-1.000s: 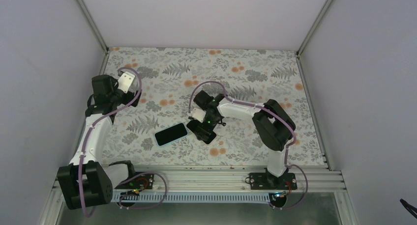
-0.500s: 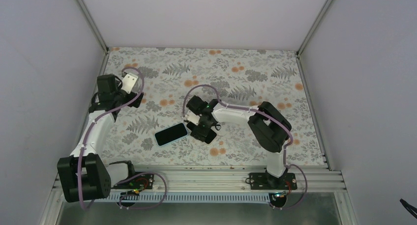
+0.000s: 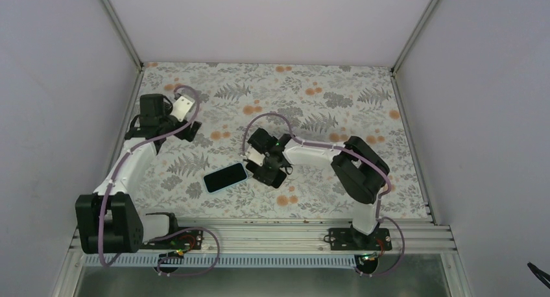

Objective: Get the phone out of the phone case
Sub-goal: Pick up the phone at the center of the board.

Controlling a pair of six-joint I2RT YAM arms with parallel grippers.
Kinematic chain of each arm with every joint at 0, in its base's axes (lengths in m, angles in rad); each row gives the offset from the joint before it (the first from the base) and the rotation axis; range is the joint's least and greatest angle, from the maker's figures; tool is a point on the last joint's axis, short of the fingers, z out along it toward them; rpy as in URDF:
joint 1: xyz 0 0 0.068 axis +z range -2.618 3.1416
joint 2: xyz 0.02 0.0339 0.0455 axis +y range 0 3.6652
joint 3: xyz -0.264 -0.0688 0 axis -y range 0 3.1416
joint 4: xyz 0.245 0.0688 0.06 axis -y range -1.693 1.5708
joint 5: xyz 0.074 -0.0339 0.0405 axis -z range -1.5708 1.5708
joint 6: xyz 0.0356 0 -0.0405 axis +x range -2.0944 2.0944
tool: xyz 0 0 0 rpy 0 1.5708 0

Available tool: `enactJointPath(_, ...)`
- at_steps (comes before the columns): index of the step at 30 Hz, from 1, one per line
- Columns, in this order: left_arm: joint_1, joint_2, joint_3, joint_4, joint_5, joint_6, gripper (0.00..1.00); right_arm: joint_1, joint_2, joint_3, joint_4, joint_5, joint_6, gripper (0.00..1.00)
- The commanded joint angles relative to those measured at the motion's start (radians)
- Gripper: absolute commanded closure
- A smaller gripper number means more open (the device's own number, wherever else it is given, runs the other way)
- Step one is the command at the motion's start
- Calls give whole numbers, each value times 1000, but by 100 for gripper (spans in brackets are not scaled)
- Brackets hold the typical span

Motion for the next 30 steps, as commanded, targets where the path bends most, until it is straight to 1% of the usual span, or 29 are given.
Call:
enactJointPath(1, -42, 86, 117, -135, 253, -2, 0, -31, -27, -52, 66, 149, -81, 50)
enactJointPath(4, -96, 213, 227, -283, 392, 20, 0, -62, -74, -38, 125, 166, -103, 61)
enactJointPath(5, -119, 261, 265, -339, 431, 35, 0, -70, -81, -24, 132, 165, -106, 63)
enactJointPath(7, -160, 345, 353, -444, 497, 73, 0, -77, -95, 3, 147, 167, -106, 64)
enactJointPath(10, -198, 438, 436, -561, 569, 118, 0, -76, -124, 31, 168, 155, -101, 64)
enactJointPath(14, -208, 516, 520, -617, 616, 137, 0, -75, -154, 56, 194, 153, -93, 66)
enactJointPath(19, -206, 605, 595, -642, 655, 138, 0, -76, -176, 74, 205, 145, -110, 65)
enactJointPath(25, -218, 711, 720, -735, 751, 165, 0, -73, -141, 167, 175, 120, -113, 65)
enactJointPath(30, -230, 743, 756, -761, 793, 178, 0, -61, -120, 226, 167, 103, -109, 66)
